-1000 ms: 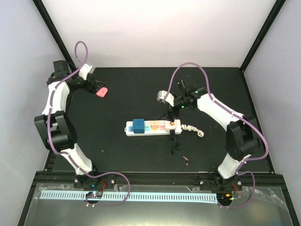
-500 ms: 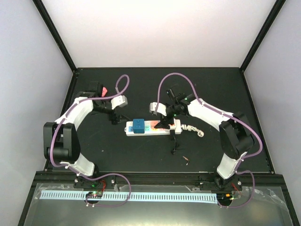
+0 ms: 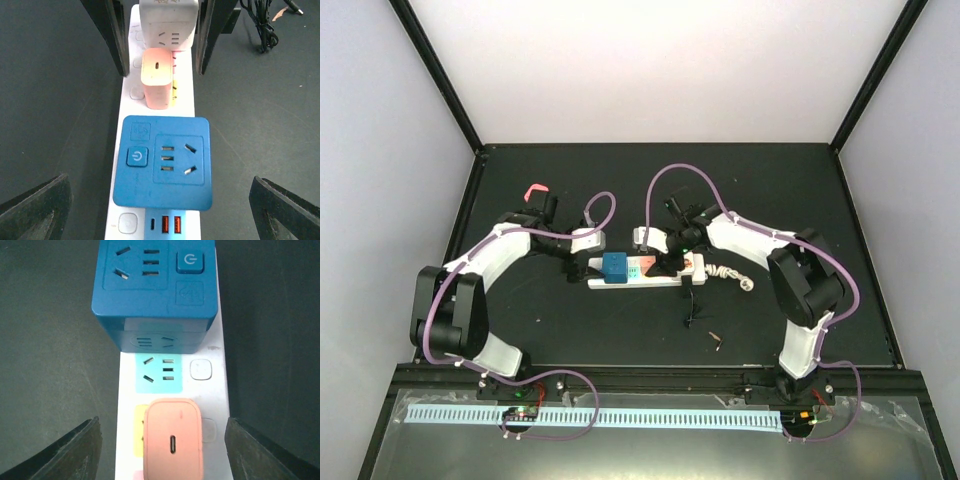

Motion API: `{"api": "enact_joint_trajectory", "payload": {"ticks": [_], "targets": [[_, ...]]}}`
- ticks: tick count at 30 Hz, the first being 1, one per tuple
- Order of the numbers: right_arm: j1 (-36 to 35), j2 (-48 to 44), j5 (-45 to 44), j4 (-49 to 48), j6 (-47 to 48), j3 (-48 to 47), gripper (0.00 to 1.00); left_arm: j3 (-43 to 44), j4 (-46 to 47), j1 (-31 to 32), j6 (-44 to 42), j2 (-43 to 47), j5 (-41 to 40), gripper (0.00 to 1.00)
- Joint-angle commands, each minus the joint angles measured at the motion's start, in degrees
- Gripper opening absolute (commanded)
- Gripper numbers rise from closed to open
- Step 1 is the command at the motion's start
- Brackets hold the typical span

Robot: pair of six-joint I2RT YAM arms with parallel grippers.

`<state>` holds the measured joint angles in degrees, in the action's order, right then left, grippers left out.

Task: Pull the plug off the socket

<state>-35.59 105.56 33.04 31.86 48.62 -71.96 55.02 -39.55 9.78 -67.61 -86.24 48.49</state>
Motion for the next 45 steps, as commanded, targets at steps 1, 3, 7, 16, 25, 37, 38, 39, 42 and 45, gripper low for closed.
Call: {"api": "enact_joint_trajectory", "payload": {"ticks": [1, 3, 7, 16, 25, 37, 38, 39, 42, 45], "targets": [[-1.7, 1.2, -2.4, -1.2, -0.2, -1.1, 0.67, -0.9, 5.3, 1.9, -2.3, -0.3, -1.0, 0.99], [-2.0, 1.9, -3.3, -1.2, -0.8, -1.5, 0.62, -1.8, 6.9, 2.4, -2.2, -0.2, -1.4, 0.99], [-2.1, 3.1, -4.0, -0.6, -1.0, -2.6, 0.53, -2.3, 7.7, 3.1, -2.5, -1.1, -2.6, 0.99], [-2.2, 4.0, -4.0, 0.3, -0.7, -3.4, 0.37, -1.2, 8.0, 5.5, -1.8, -3.0, -5.6, 0.99], [-3.5, 4.6, -5.5, 1.6, 0.4, -3.6, 0.23, -1.8, 7.3, 6.0, -2.3, -2.9, -7.4, 0.88], [-4.4, 5.8, -8.4, 3.6, 0.3, -4.8, 0.11, -3.1, 9.1, 7.2, -0.5, -3.1, -9.1, 0.72], [-4.4, 6.0, -8.6, 3.8, 0.2, -5.0, 0.10, -2.9, 9.2, 7.2, -0.1, -2.9, -9.2, 0.70], [-4.4, 6.2, -8.8, 3.9, 0.0, -5.2, 0.09, -2.9, 9.2, 7.2, 0.4, -2.5, -9.1, 0.67], [-4.6, 6.6, -9.3, 4.1, -0.1, -5.6, 0.07, -2.3, 8.8, 7.2, 2.1, -1.9, -8.5, 0.58], [-4.8, 7.4, -9.6, 5.2, 0.1, -6.4, 0.06, -2.5, 8.8, 7.2, 2.2, -0.9, -6.9, 0.51]]}}
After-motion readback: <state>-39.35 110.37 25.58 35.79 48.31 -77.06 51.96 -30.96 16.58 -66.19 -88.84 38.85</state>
